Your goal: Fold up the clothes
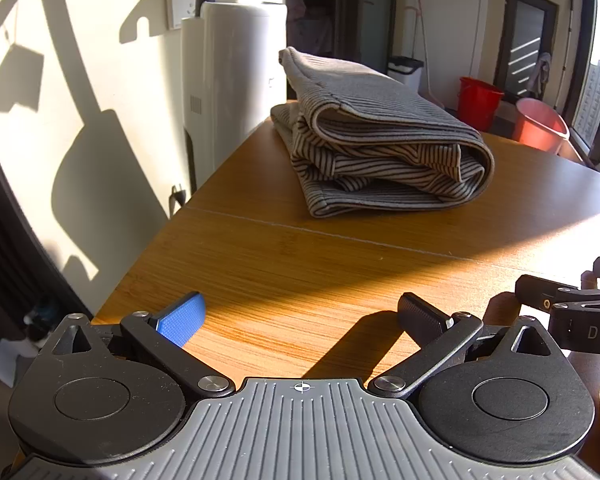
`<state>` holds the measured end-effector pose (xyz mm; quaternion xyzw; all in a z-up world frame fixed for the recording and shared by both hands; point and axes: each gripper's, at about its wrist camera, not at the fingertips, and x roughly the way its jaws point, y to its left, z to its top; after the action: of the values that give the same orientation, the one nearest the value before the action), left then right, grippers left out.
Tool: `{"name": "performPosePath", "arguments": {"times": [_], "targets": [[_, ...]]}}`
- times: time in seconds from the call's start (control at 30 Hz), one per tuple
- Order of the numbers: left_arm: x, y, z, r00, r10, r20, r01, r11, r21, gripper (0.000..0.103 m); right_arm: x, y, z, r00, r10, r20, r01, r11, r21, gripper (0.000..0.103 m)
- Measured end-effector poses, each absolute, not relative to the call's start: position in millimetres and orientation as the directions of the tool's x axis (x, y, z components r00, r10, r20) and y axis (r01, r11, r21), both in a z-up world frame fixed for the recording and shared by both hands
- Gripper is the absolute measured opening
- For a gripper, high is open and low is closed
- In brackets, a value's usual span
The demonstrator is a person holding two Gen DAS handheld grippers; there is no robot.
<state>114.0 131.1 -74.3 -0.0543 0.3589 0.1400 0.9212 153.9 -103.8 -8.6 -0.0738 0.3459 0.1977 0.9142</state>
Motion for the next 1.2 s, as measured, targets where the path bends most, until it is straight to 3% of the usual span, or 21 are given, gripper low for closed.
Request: {"name": "performPosePath", "arguments": {"times": [1.2], "targets": [[113.9, 131.5, -74.5, 0.704, 0.214, -0.677, -0.291, 0.957, 0.0, 0.103, 158.7, -96.4, -7.7, 0.657, 0.358, -0.664, -0.477, 0.879, 0.002, 0.103]]}}
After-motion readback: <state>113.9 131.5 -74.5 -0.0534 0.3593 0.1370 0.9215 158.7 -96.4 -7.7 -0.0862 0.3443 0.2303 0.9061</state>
